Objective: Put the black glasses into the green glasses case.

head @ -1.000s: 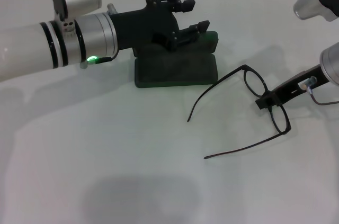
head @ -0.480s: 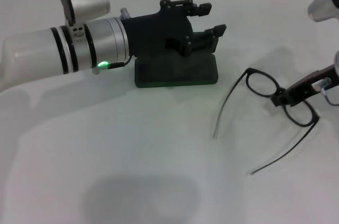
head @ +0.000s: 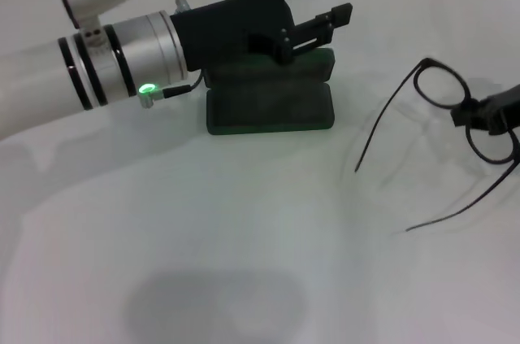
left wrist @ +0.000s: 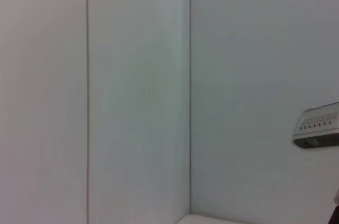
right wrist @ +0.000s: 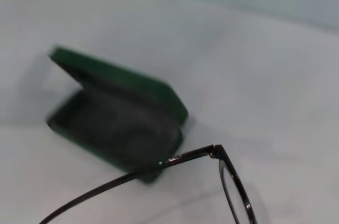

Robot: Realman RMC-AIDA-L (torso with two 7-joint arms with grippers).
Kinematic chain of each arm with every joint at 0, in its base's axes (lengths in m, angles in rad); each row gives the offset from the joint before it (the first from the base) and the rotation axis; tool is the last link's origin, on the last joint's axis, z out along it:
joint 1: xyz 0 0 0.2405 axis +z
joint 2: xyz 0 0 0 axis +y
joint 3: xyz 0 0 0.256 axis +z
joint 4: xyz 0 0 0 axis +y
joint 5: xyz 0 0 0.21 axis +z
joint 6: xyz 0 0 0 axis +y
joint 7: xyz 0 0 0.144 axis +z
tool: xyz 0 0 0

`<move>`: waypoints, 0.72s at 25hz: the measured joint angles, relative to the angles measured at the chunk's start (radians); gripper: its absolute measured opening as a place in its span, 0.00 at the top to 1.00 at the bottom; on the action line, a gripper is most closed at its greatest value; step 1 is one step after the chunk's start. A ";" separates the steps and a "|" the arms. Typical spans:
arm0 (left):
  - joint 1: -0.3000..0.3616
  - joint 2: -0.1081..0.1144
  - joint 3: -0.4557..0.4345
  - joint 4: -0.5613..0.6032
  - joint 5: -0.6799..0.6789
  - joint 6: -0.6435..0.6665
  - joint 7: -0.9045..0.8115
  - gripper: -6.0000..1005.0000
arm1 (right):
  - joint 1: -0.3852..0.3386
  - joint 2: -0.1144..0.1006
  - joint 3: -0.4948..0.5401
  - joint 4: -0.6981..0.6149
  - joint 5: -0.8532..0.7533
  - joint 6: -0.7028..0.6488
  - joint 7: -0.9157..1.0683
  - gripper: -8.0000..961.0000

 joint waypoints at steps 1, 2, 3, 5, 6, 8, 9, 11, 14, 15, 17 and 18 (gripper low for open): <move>0.000 0.000 -0.007 -0.001 -0.001 0.011 -0.001 0.47 | -0.008 0.000 0.020 0.000 0.028 -0.004 -0.030 0.88; 0.000 0.000 -0.016 -0.002 -0.001 0.025 -0.003 0.47 | -0.019 0.000 0.048 0.002 0.067 -0.009 -0.071 0.88; 0.001 0.000 -0.024 -0.003 -0.003 0.041 -0.008 0.47 | -0.028 0.000 0.069 0.006 0.105 -0.010 -0.113 0.88; -0.002 0.001 -0.034 -0.004 -0.007 0.075 -0.033 0.47 | -0.050 0.001 0.114 0.026 0.197 -0.014 -0.211 0.88; -0.006 0.003 -0.038 -0.004 -0.009 0.095 -0.058 0.47 | -0.060 0.000 0.142 0.056 0.269 -0.016 -0.299 0.88; -0.016 0.011 -0.042 -0.002 -0.007 0.133 -0.123 0.47 | -0.065 0.000 0.173 0.118 0.364 -0.023 -0.420 0.88; -0.025 0.019 -0.044 -0.001 -0.006 0.155 -0.158 0.47 | -0.063 -0.004 0.192 0.170 0.426 -0.028 -0.499 0.88; -0.048 0.038 -0.044 -0.007 -0.001 0.218 -0.215 0.47 | -0.043 -0.014 0.214 0.268 0.513 -0.044 -0.630 0.88; -0.083 0.057 -0.040 -0.028 0.007 0.295 -0.253 0.47 | 0.008 -0.033 0.226 0.382 0.572 -0.069 -0.754 0.88; -0.097 0.062 -0.038 -0.038 0.013 0.321 -0.261 0.47 | 0.022 -0.036 0.226 0.406 0.578 -0.075 -0.779 0.88; -0.115 0.062 -0.036 -0.045 0.036 0.345 -0.279 0.47 | 0.047 -0.037 0.226 0.437 0.581 -0.082 -0.815 0.88; -0.124 0.061 -0.036 -0.046 0.058 0.350 -0.290 0.47 | 0.055 -0.036 0.226 0.444 0.581 -0.085 -0.826 0.88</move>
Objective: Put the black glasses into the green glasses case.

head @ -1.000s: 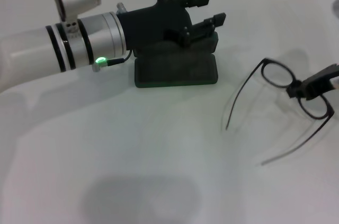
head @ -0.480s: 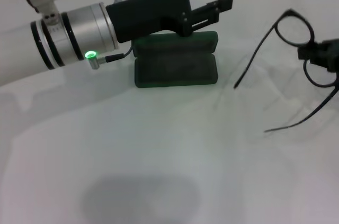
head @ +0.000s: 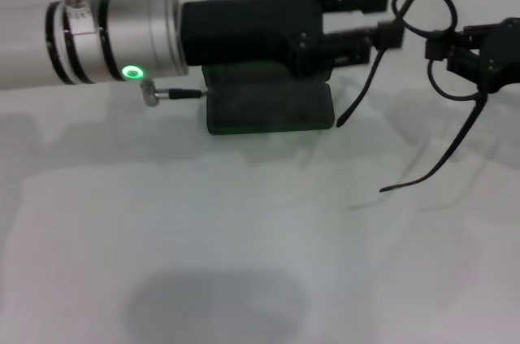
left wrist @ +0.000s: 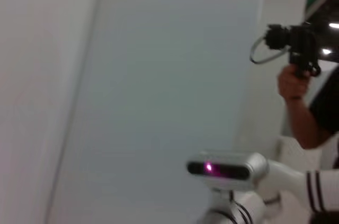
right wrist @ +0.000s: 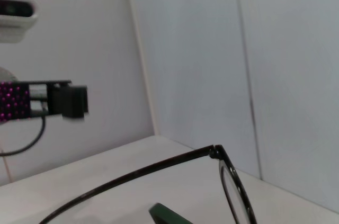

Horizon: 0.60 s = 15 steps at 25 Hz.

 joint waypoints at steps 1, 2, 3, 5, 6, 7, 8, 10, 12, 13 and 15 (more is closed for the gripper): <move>-0.008 -0.003 -0.001 -0.001 0.024 0.001 -0.012 0.47 | 0.006 0.002 -0.002 0.002 -0.001 -0.004 -0.006 0.88; -0.018 -0.007 -0.001 -0.003 0.054 0.001 -0.025 0.47 | 0.010 0.005 -0.004 0.002 -0.002 -0.010 -0.011 0.88; -0.018 -0.007 -0.001 -0.003 0.054 0.001 -0.025 0.47 | 0.013 0.007 -0.006 0.001 -0.002 -0.016 -0.013 0.88; -0.043 -0.022 -0.001 -0.009 0.116 0.001 -0.048 0.47 | 0.016 0.011 -0.007 -0.005 -0.002 -0.033 -0.015 0.88; -0.049 -0.027 -0.002 -0.011 0.132 0.001 -0.053 0.47 | 0.018 0.012 -0.007 -0.005 -0.003 -0.040 -0.015 0.88; -0.053 -0.031 -0.002 -0.011 0.142 0.001 -0.055 0.47 | 0.021 0.012 -0.007 -0.004 -0.003 -0.048 -0.016 0.88; -0.055 -0.033 -0.001 -0.011 0.148 0.001 -0.056 0.47 | 0.024 0.012 -0.007 -0.003 -0.002 -0.054 -0.016 0.88; -0.057 -0.040 -0.001 -0.011 0.158 -0.001 -0.055 0.47 | 0.029 0.013 -0.008 0.002 -0.002 -0.069 -0.016 0.88; -0.058 -0.043 -0.003 -0.012 0.160 -0.003 -0.052 0.47 | 0.034 0.014 -0.010 0.004 -0.003 -0.088 -0.015 0.88; -0.058 -0.044 -0.004 -0.012 0.161 -0.003 -0.051 0.47 | 0.036 0.014 -0.011 0.005 -0.003 -0.099 -0.014 0.88; -0.058 -0.044 -0.004 -0.012 0.162 -0.004 -0.050 0.47 | 0.037 0.015 -0.021 0.005 -0.003 -0.122 -0.013 0.88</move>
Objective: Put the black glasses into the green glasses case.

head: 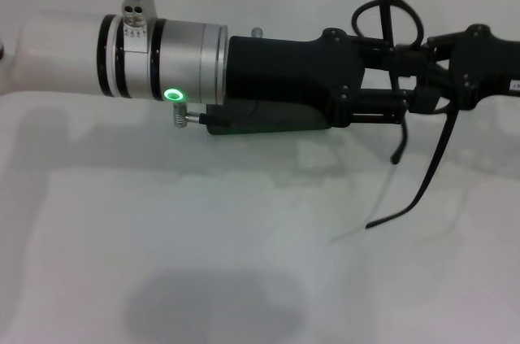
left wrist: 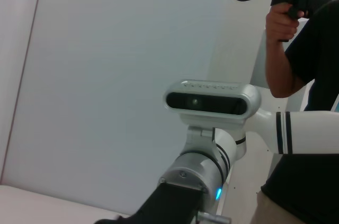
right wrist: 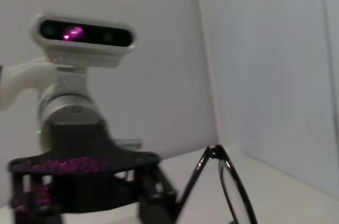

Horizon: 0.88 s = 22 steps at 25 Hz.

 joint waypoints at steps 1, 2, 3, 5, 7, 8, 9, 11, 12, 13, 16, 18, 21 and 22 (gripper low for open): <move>0.000 0.000 0.000 0.000 0.000 0.000 0.000 0.47 | 0.000 0.000 -0.007 0.000 -0.001 -0.007 0.001 0.88; 0.000 0.000 0.000 0.000 0.001 0.000 0.000 0.47 | 0.000 0.000 -0.017 0.000 -0.003 -0.011 0.001 0.88; 0.000 0.000 0.000 0.000 0.001 0.000 0.000 0.47 | 0.000 0.000 -0.023 -0.001 -0.006 -0.013 0.001 0.88; 0.000 0.000 0.000 0.001 0.001 0.000 0.001 0.47 | 0.001 0.000 -0.037 -0.005 -0.024 -0.018 0.002 0.88; -0.001 0.000 -0.001 0.002 0.001 0.000 0.001 0.47 | 0.003 0.002 -0.040 -0.007 -0.044 -0.018 0.002 0.88; -0.001 0.001 -0.001 0.002 0.001 0.000 0.001 0.47 | 0.004 0.003 -0.041 -0.008 -0.054 -0.017 0.002 0.88; -0.001 0.002 -0.001 0.002 0.001 0.000 0.001 0.47 | 0.004 0.004 -0.040 -0.008 -0.060 -0.016 0.002 0.88; 0.002 0.006 -0.001 0.003 0.001 0.004 0.001 0.47 | 0.003 0.004 -0.030 -0.008 -0.061 -0.010 0.002 0.88; 0.004 0.009 -0.001 0.004 0.001 0.009 0.001 0.47 | -0.001 0.004 -0.014 -0.009 -0.056 -0.005 0.001 0.88; 0.008 0.017 -0.001 0.007 0.001 0.017 0.001 0.47 | -0.004 0.004 0.009 -0.009 -0.050 -0.002 0.001 0.88; 0.021 0.034 -0.011 0.006 0.001 0.015 0.000 0.47 | -0.019 0.007 0.131 -0.006 -0.031 -0.010 -0.004 0.88; 0.038 0.042 -0.032 -0.003 0.009 -0.012 0.001 0.47 | -0.021 0.006 0.199 -0.008 -0.017 -0.054 -0.005 0.88; 0.048 0.044 -0.081 -0.034 0.077 -0.092 0.002 0.47 | -0.022 0.000 0.235 -0.008 0.062 -0.115 -0.006 0.88; 0.043 0.042 -0.085 -0.042 0.104 -0.107 0.002 0.47 | -0.025 -0.002 0.238 -0.004 0.116 -0.127 -0.006 0.88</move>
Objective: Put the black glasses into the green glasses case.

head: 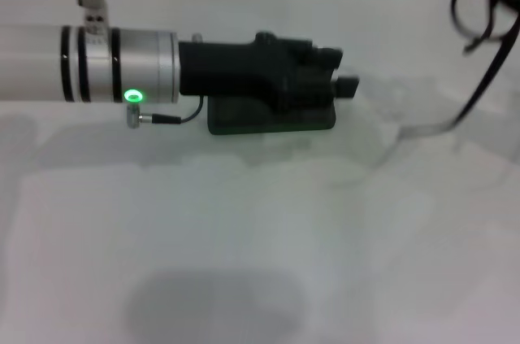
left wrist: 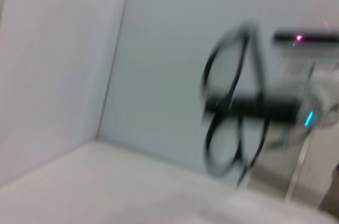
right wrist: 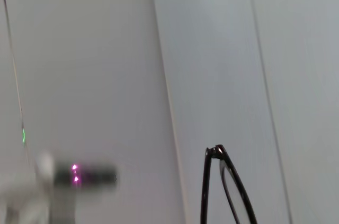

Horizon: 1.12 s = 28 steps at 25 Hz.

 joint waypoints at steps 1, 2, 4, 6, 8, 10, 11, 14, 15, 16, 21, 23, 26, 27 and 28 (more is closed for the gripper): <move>-0.009 -0.006 0.000 -0.006 0.033 -0.008 0.000 0.47 | -0.002 0.003 0.001 0.003 0.045 -0.003 -0.002 0.88; -0.017 -0.013 0.004 -0.009 0.054 -0.008 0.000 0.47 | -0.004 0.007 0.001 0.005 0.081 -0.003 -0.008 0.88; -0.042 -0.039 0.020 -0.010 0.105 0.002 0.000 0.47 | -0.002 0.021 -0.003 0.006 0.126 0.001 -0.034 0.88; -0.064 -0.057 0.045 -0.007 0.120 0.011 0.000 0.47 | 0.006 0.032 -0.009 0.010 0.142 0.016 -0.065 0.88; -0.084 -0.062 0.095 -0.005 0.089 0.028 0.003 0.47 | 0.029 0.036 -0.036 0.038 0.145 0.060 -0.090 0.88; -0.094 -0.061 0.129 -0.003 0.034 0.044 0.016 0.47 | 0.057 0.033 -0.067 0.084 0.145 0.114 -0.114 0.88; -0.095 -0.060 0.135 -0.002 0.005 0.048 0.024 0.47 | 0.068 0.032 -0.077 0.103 0.145 0.134 -0.125 0.88; -0.097 -0.057 0.134 0.000 -0.065 0.053 0.041 0.47 | 0.106 0.034 -0.106 0.194 0.141 0.210 -0.179 0.88; -0.096 -0.056 0.133 0.000 -0.086 0.054 0.050 0.47 | 0.106 0.034 -0.106 0.194 0.141 0.210 -0.179 0.88; -0.094 -0.054 0.129 0.000 -0.103 0.055 0.061 0.47 | 0.111 0.034 -0.123 0.208 0.140 0.218 -0.187 0.88; -0.057 -0.053 0.033 -0.001 -0.123 0.055 0.099 0.47 | 0.103 0.022 -0.232 0.202 0.134 0.272 -0.192 0.88; -0.047 -0.053 -0.005 -0.005 -0.118 0.055 0.101 0.47 | 0.089 0.013 -0.255 0.192 0.132 0.265 -0.190 0.88; -0.037 -0.050 -0.031 -0.007 -0.116 0.051 0.102 0.46 | 0.073 -0.002 -0.264 0.187 0.126 0.241 -0.186 0.88; -0.035 -0.049 -0.033 -0.007 -0.117 0.050 0.102 0.46 | 0.071 -0.006 -0.264 0.187 0.124 0.234 -0.186 0.88; -0.034 -0.048 -0.033 -0.007 -0.119 0.049 0.102 0.46 | 0.069 -0.008 -0.264 0.188 0.122 0.226 -0.185 0.88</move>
